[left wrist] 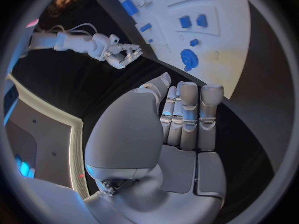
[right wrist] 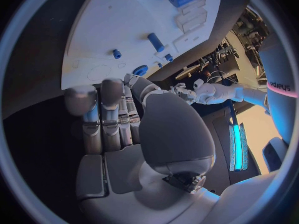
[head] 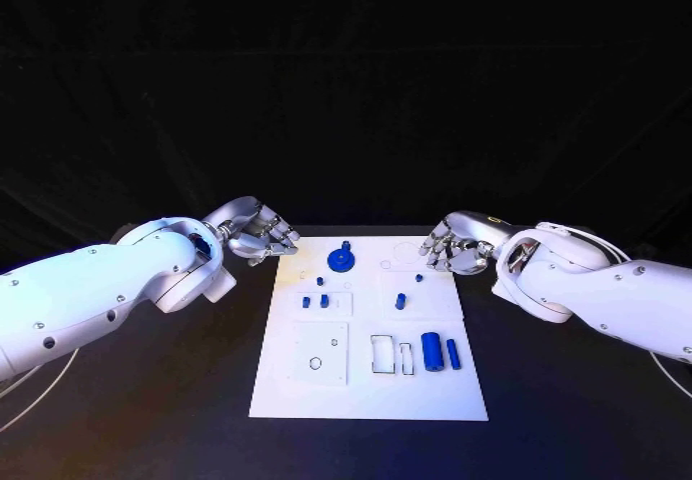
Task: Assemble the parts on the task board
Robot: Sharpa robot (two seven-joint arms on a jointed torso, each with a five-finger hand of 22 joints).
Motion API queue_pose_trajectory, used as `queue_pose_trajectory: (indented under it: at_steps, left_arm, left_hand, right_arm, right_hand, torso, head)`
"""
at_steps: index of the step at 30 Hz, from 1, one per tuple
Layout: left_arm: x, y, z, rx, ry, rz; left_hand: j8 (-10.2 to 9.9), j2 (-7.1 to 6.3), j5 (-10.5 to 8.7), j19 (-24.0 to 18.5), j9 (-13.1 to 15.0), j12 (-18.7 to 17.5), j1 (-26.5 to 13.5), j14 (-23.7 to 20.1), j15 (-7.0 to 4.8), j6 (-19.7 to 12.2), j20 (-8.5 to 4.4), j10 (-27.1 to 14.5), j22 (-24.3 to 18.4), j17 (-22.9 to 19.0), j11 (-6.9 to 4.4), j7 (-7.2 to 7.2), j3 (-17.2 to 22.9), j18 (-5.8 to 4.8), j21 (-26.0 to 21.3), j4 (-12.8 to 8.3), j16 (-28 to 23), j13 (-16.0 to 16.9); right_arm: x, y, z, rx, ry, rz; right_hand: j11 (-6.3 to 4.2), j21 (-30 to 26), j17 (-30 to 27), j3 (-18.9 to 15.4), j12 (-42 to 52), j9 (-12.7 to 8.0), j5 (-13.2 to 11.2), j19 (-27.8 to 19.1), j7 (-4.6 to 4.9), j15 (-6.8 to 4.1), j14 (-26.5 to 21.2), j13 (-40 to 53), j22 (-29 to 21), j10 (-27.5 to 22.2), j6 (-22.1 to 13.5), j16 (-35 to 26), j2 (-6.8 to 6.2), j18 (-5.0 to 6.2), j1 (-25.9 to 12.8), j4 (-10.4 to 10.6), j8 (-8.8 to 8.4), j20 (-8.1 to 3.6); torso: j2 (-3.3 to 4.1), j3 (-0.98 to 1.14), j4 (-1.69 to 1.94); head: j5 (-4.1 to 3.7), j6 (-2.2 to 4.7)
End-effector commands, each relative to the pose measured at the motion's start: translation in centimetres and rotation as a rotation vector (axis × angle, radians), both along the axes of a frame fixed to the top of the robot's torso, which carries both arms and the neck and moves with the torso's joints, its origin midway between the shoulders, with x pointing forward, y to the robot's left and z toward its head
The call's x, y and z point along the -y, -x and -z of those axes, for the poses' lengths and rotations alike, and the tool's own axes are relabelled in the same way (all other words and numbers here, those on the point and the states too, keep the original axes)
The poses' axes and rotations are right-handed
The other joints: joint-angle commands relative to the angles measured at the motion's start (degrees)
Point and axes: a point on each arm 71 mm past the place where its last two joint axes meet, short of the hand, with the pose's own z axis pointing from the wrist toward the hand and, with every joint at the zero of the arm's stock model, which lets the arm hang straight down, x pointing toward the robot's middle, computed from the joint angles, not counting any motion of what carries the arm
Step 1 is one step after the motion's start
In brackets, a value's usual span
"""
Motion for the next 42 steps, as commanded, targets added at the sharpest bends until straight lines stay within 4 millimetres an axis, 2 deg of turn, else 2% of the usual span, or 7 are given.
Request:
queue_pose_trajectory:
  at_steps: [1,5,11,20,30,37,42]
  left_arm:
    - [-0.2,0.5,-0.2,-0.145,0.435,-0.078]
    - [-0.4,1.3,-0.2,-0.196,0.572,-0.105]
    - [-0.1,2.2,-0.4,-0.226,0.652,-0.103]
    - [0.4,2.8,-0.5,-0.236,0.683,-0.088]
    - [0.1,2.8,-0.5,-0.239,0.685,-0.095]
    - [0.0,2.8,-0.4,-0.244,0.681,-0.100]
    - [-0.1,2.8,-0.4,-0.247,0.680,-0.102]
  left_hand:
    - [0.3,0.04,-0.08,-2.1,-0.1,1.1,0.5,-1.8,-0.13,0.3,-0.07,1.4,-3.5,-3.7,-0.27,-0.15,0.2,1.02,-3.7,-0.1,-2.8,0.4]
    - [0.4,-0.15,-0.12,-3.6,-0.2,2.2,-0.2,-2.8,-0.33,0.6,-0.23,2.1,-6.8,-5.9,-0.57,-0.41,-0.4,1.60,-7.3,0.2,-4.5,0.9]
    - [0.3,-0.13,-0.10,-4.9,-0.3,2.6,-0.3,-3.2,-0.32,0.6,-0.28,1.7,-9.7,-6.5,-0.47,-0.29,-0.6,2.06,-10.4,0.2,-5.2,1.2]
    - [0.1,-0.12,-0.10,-5.9,-0.4,2.9,-0.1,-3.7,-0.08,0.1,-0.14,1.0,-12.3,-7.2,-0.20,0.11,-0.8,2.47,-13.3,-0.1,-5.9,1.3]
    - [-0.1,-0.16,-0.10,-6.2,-0.5,3.0,-0.1,-3.9,0.03,-0.1,-0.06,0.7,-13.3,-7.5,-0.05,0.29,-1.0,2.62,-14.4,-0.1,-6.2,1.4]
    - [-0.2,-0.07,-0.08,-6.3,-0.6,3.1,0.0,-4.0,0.08,-0.3,-0.01,0.5,-13.9,-7.7,0.02,0.38,-1.0,2.69,-15.0,-0.2,-6.3,1.4]
    - [-0.2,0.03,-0.07,-6.4,-0.6,3.2,0.1,-4.0,0.12,-0.4,0.02,0.3,-14.1,-7.8,0.07,0.44,-0.9,2.72,-15.3,-0.3,-6.4,1.4]
  right_arm:
    - [-0.7,0.2,0.6,0.078,0.217,-0.013]
    - [-1.5,0.3,1.2,0.097,0.278,-0.019]
    - [-2.8,0.4,2.6,0.091,0.338,-0.033]
    - [-3.7,0.5,3.7,0.102,0.369,-0.040]
    - [-4.0,0.4,3.9,0.108,0.376,-0.043]
    - [-4.1,0.3,3.9,0.112,0.379,-0.043]
    - [-4.1,0.4,4.0,0.106,0.372,-0.047]
  right_hand:
    - [0.17,6.3,6.8,1.4,-0.4,0.1,-0.5,0.7,0.07,-0.06,2.5,0.0,6.2,-0.6,0.2,6.9,-0.28,-1.19,-1.1,0.3,-0.59,0.18]
    - [0.69,12.3,13.0,3.2,-0.6,0.1,-0.8,1.1,0.33,0.34,2.2,-0.7,12.2,-2.4,-0.2,13.2,-1.12,-1.95,-1.9,0.7,-0.95,0.69]
    - [1.13,18.4,19.4,5.0,-0.5,0.0,-0.9,1.8,0.56,0.77,2.1,-1.6,18.3,-3.6,-1.1,19.7,-2.30,-2.73,-2.6,0.9,-0.97,1.38]
    - [1.61,19.4,20.3,5.4,-0.6,0.0,-1.1,1.6,0.98,1.11,1.8,-2.1,19.5,-5.0,-1.8,20.9,-3.05,-2.81,-3.1,1.1,-0.96,1.83]
    - [1.46,22.5,22.6,6.2,-0.2,0.2,-1.5,2.6,0.80,1.07,2.0,-2.0,22.5,-4.5,-1.2,23.2,-2.58,-3.42,-2.7,1.1,-0.60,1.99]
    - [1.14,25.4,24.6,7.8,0.3,0.6,-3.6,3.6,0.49,0.89,2.2,-1.8,25.3,-3.5,-0.3,25.3,-2.06,-4.00,-2.2,0.9,-0.26,1.94]
    - [0.46,27.4,26.0,9.5,1.2,1.2,-5.5,4.5,-0.18,0.30,2.4,-1.3,27.2,-1.3,1.6,26.8,-0.37,-4.43,-0.9,0.2,0.74,1.60]
  torso:
    - [-0.05,-0.02,-0.03]
    - [-0.04,0.02,0.15]
    - [-0.01,-0.04,0.06]
    - [-0.01,0.02,0.12]
    - [-0.03,0.04,0.09]
    - [-0.06,0.02,0.09]
    - [-0.08,0.02,0.06]
  head:
    - [-0.53,0.01]
    - [-1.34,0.08]
    - [-1.40,0.02]
    - [-1.40,-0.22]
    - [-1.40,-0.53]
    - [-1.38,-0.57]
    - [-1.44,-0.55]
